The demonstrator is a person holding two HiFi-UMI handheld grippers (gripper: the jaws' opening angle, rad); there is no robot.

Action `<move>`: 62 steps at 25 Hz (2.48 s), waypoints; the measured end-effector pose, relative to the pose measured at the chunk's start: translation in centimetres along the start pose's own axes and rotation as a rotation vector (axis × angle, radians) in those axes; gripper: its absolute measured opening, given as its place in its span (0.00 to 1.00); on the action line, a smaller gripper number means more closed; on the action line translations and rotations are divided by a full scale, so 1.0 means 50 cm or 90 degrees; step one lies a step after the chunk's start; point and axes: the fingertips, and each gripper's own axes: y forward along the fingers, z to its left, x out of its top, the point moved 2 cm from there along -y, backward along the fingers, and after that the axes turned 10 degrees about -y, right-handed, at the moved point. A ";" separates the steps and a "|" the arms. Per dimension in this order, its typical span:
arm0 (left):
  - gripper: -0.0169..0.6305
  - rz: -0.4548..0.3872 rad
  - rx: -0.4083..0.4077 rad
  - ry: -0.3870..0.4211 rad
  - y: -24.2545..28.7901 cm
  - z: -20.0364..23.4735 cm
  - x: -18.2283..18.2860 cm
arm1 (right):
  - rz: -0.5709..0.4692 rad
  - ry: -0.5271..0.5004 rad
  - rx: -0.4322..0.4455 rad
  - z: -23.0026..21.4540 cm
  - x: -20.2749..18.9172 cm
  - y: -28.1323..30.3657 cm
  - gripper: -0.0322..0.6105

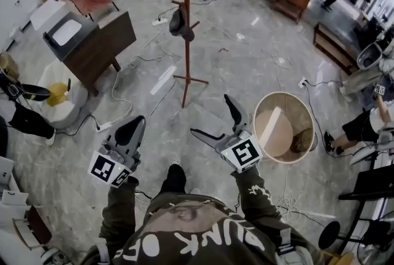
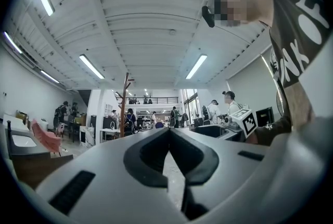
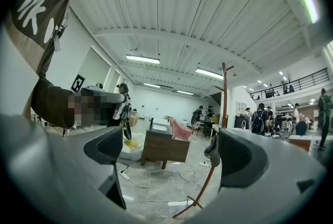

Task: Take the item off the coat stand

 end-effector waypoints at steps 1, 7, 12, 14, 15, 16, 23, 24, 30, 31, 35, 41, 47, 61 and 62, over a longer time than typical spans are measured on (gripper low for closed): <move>0.03 -0.001 -0.001 -0.001 0.011 0.016 -0.003 | 0.002 0.000 -0.001 -0.009 -0.008 0.013 0.92; 0.03 -0.010 -0.012 -0.012 0.099 0.137 -0.019 | 0.021 -0.001 -0.009 -0.086 -0.055 0.123 0.92; 0.03 -0.006 -0.029 -0.036 0.177 0.265 -0.029 | 0.043 0.005 -0.014 -0.151 -0.090 0.247 0.92; 0.03 -0.006 -0.036 -0.043 0.206 0.310 -0.030 | 0.044 0.006 -0.021 -0.180 -0.093 0.294 0.92; 0.03 -0.005 -0.039 -0.046 0.220 0.334 -0.030 | 0.045 0.005 -0.023 -0.195 -0.097 0.317 0.92; 0.03 -0.005 -0.042 -0.048 0.233 0.358 -0.032 | 0.047 0.004 -0.025 -0.207 -0.103 0.341 0.92; 0.03 0.002 -0.065 -0.060 0.299 0.512 -0.042 | 0.076 0.004 -0.041 -0.267 -0.140 0.483 0.92; 0.03 0.003 -0.068 -0.061 0.310 0.526 -0.042 | 0.081 0.005 -0.043 -0.277 -0.146 0.495 0.92; 0.03 0.003 -0.077 -0.067 0.370 0.587 -0.048 | 0.092 0.006 -0.048 -0.338 -0.170 0.559 0.92; 0.03 0.004 -0.076 -0.067 0.380 0.597 -0.049 | 0.093 0.006 -0.048 -0.350 -0.175 0.570 0.92; 0.03 0.009 -0.066 -0.067 0.433 0.644 -0.062 | 0.094 0.007 -0.045 -0.413 -0.212 0.624 0.92; 0.03 0.020 -0.039 -0.059 0.540 0.728 -0.094 | 0.097 0.020 -0.034 -0.531 -0.310 0.724 0.92; 0.03 0.030 -0.018 -0.068 0.652 0.809 -0.109 | 0.127 0.046 -0.003 -0.633 -0.422 0.844 0.91; 0.03 0.065 0.017 -0.083 0.772 0.911 -0.143 | 0.186 0.116 0.042 -0.732 -0.621 1.033 0.81; 0.03 0.067 0.019 -0.084 0.773 0.916 -0.146 | 0.188 0.118 0.044 -0.729 -0.627 1.039 0.79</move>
